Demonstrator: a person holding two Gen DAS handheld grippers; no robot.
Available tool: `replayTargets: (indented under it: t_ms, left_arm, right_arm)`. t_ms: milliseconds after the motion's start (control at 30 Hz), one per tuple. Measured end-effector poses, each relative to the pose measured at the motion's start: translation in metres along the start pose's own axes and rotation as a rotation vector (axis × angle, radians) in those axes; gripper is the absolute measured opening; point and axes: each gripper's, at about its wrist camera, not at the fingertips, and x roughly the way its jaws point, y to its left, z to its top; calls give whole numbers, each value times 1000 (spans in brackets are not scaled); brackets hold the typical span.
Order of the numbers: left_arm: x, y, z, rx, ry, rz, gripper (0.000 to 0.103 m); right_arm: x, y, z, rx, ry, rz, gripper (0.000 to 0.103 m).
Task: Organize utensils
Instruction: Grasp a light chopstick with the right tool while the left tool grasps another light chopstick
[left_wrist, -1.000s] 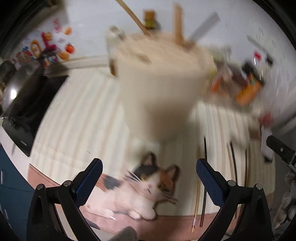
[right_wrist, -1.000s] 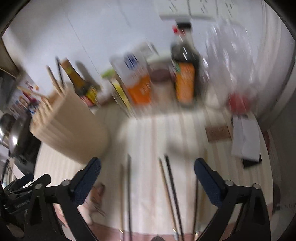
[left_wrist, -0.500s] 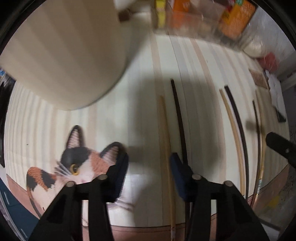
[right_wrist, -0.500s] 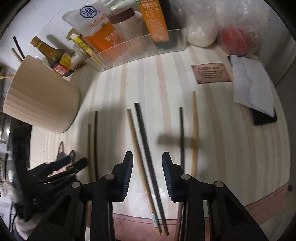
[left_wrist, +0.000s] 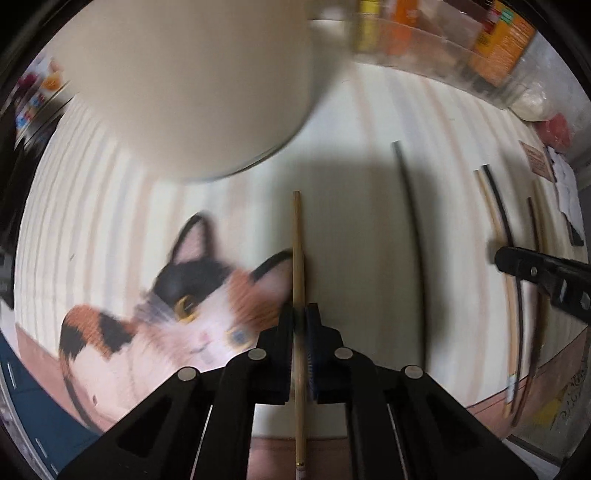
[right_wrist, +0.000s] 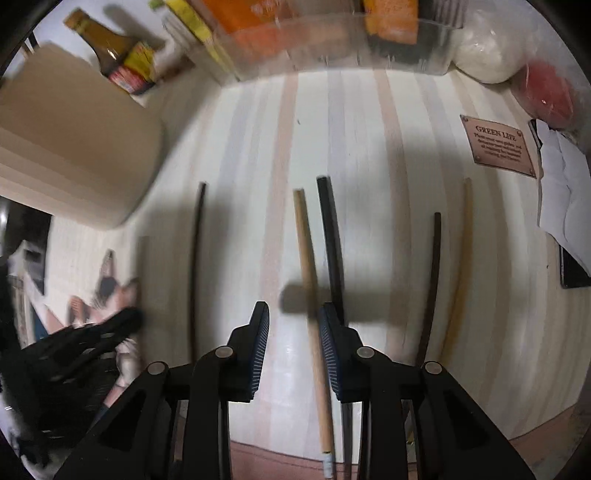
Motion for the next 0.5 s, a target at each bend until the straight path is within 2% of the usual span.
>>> replayTargets:
  t_ms: [33, 100, 200, 367, 500]
  left_arm:
    - [-1, 9, -6, -15, 6, 1, 4]
    - [-4, 26, -17, -53, 21, 8, 4]
    - [-6, 44, -28, -92, 41, -10, 4]
    - [-9, 64, -35, -100, 54, -38, 4]
    - [-11, 72, -37, -86, 57, -40, 5]
  right_arm:
    - [0, 3, -1, -14, -8, -19, 14]
    - [3, 6, -2, -30, -7, -50, 8]
    - [4, 9, -5, -33, 0, -59, 7]
    - [9, 15, -23, -23, 96, 9, 7]
    - [11, 22, -37, -50, 126, -16, 7]
